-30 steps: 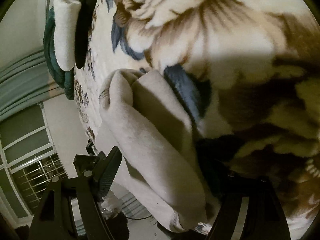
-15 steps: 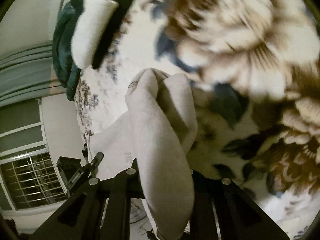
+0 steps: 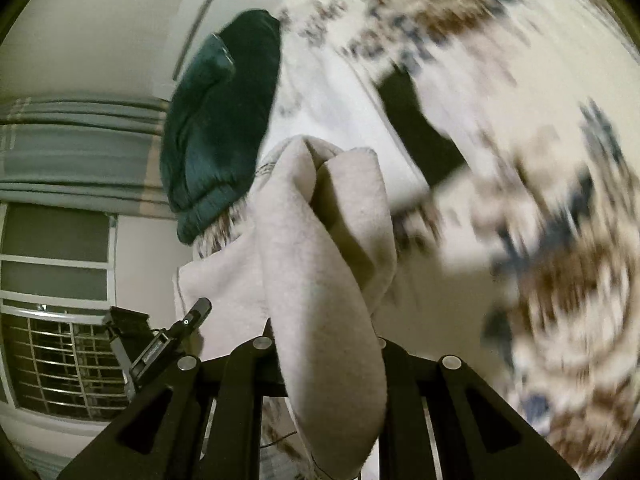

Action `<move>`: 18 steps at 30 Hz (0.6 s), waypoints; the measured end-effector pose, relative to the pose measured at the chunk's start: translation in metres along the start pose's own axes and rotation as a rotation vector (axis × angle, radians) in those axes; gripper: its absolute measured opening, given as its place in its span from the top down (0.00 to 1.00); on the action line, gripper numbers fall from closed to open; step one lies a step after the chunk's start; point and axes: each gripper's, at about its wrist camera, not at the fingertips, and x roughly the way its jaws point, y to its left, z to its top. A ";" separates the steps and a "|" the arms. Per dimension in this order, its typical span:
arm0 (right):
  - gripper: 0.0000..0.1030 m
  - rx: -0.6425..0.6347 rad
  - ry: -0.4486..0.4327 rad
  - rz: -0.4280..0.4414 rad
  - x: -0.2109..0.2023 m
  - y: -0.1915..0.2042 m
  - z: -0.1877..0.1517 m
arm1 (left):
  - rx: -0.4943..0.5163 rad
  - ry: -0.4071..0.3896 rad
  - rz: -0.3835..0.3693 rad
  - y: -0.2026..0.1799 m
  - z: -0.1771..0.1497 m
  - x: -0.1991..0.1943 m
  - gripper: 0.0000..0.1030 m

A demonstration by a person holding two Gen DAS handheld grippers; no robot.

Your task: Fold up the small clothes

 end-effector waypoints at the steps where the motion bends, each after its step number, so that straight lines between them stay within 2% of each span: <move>1: 0.86 -0.009 -0.007 0.002 0.006 0.006 0.016 | 0.014 -0.013 0.012 -0.002 0.012 0.007 0.82; 5: 0.86 -0.048 -0.023 -0.009 0.047 0.022 0.091 | 0.050 -0.055 0.067 -0.001 0.061 0.045 0.82; 9: 0.86 -0.057 -0.011 -0.059 0.084 0.020 0.142 | 0.084 -0.029 0.134 0.004 0.085 0.092 0.82; 15: 0.82 -0.097 0.041 -0.206 0.123 0.005 0.167 | 0.091 0.018 0.275 0.016 0.090 0.134 0.73; 16: 0.78 -0.105 0.043 -0.224 0.124 0.006 0.169 | 0.095 0.004 0.300 0.015 0.090 0.133 0.65; 18: 0.67 -0.162 0.030 -0.316 0.126 0.014 0.167 | 0.109 -0.024 0.331 0.011 0.091 0.128 0.61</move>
